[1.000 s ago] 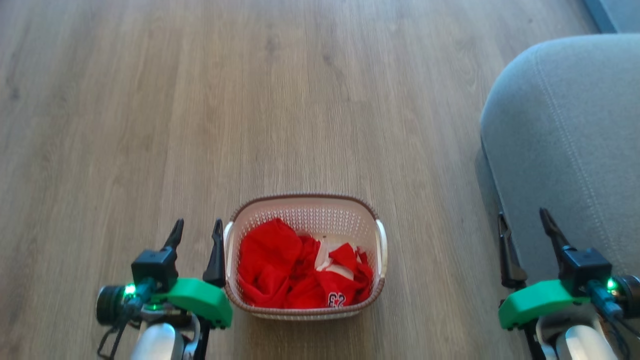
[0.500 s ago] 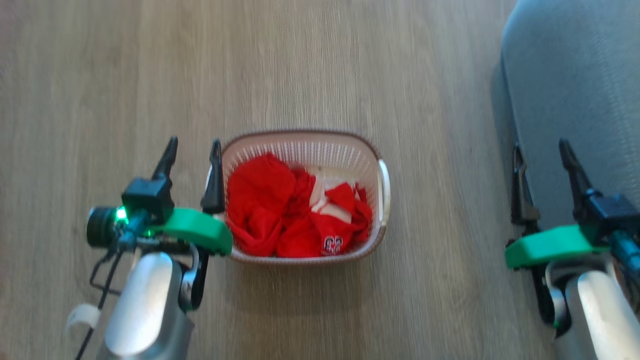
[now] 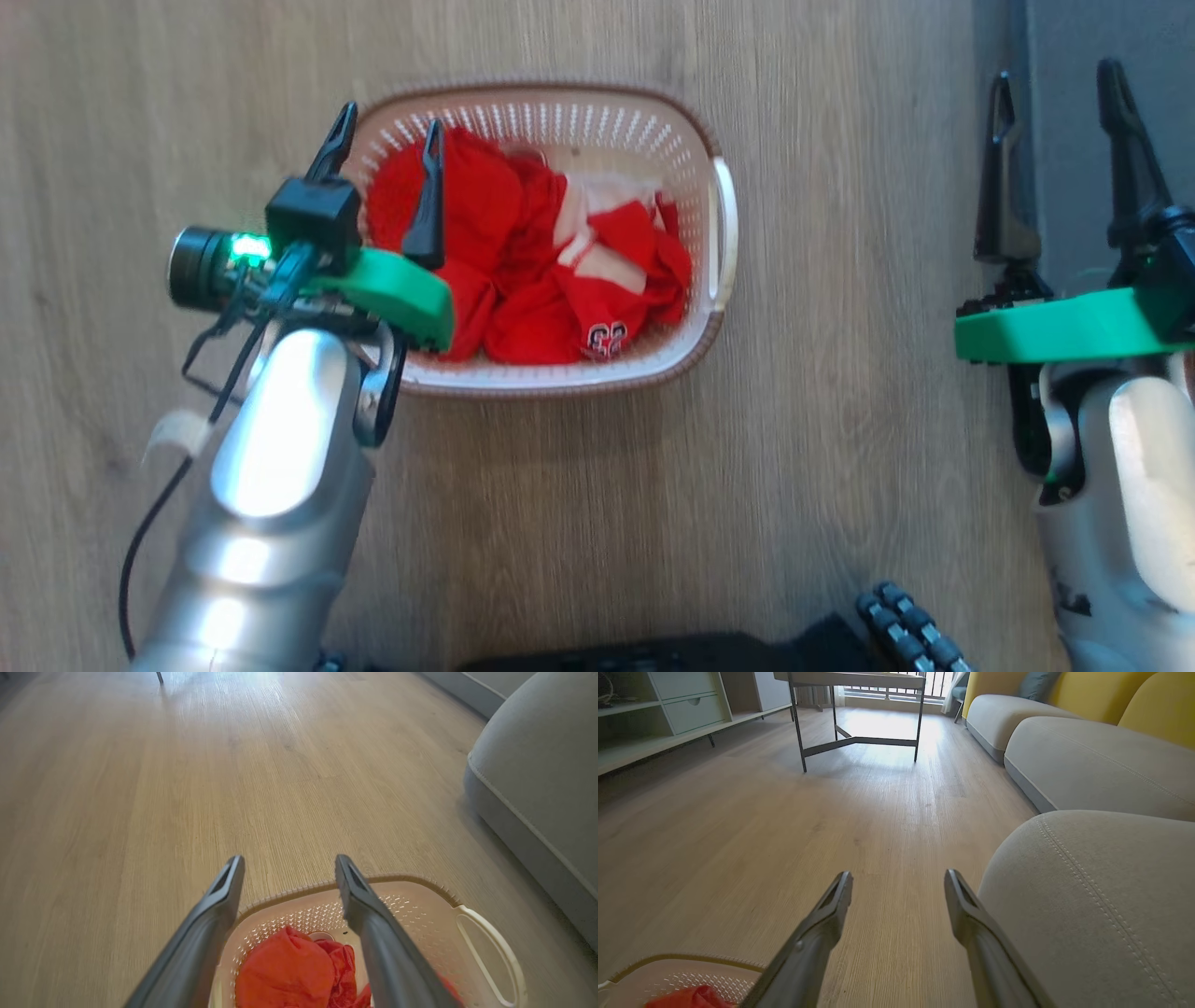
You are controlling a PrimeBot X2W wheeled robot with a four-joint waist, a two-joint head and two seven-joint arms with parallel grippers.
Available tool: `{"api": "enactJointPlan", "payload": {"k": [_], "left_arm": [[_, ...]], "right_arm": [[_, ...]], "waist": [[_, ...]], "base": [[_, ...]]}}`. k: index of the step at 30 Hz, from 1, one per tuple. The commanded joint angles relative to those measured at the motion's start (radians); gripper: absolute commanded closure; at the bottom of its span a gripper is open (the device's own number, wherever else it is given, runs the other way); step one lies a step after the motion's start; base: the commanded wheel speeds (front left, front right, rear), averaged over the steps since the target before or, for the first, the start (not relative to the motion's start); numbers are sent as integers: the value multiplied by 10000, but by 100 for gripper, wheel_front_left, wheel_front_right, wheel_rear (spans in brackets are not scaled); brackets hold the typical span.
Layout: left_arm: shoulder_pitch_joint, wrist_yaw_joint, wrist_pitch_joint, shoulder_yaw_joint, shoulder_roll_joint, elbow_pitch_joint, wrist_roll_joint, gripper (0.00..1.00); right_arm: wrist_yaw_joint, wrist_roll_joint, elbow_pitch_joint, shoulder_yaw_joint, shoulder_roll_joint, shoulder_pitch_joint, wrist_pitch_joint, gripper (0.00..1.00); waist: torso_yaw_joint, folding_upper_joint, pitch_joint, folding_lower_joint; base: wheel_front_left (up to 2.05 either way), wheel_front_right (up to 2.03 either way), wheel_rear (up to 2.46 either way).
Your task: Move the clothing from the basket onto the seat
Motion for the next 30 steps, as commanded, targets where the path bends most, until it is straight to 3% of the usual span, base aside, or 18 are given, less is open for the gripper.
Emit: {"api": "enactJointPlan", "payload": {"k": [1,8,17,30], "left_arm": [[-147,104,-51,140,148,14,120,0],[-1720,438,1048,-597,148,2136,105,0],[-3182,506,2850,-1518,148,4003,327,0],[-4587,982,3646,-1712,170,5921,372,0]], "right_arm": [[69,-4,-341,223,119,66,-120,0],[69,112,-311,317,326,-212,-120,0],[69,234,-387,318,556,-268,-120,0],[69,524,-450,699,729,-472,-120,0]], "waist": [[-187,0,652,-1],[-665,0,1266,-1],[-1224,0,1746,-1],[-1825,0,2428,-1]], "base": [[0,0,0],[0,0,0],[0,0,0],[0,0,0]]}}
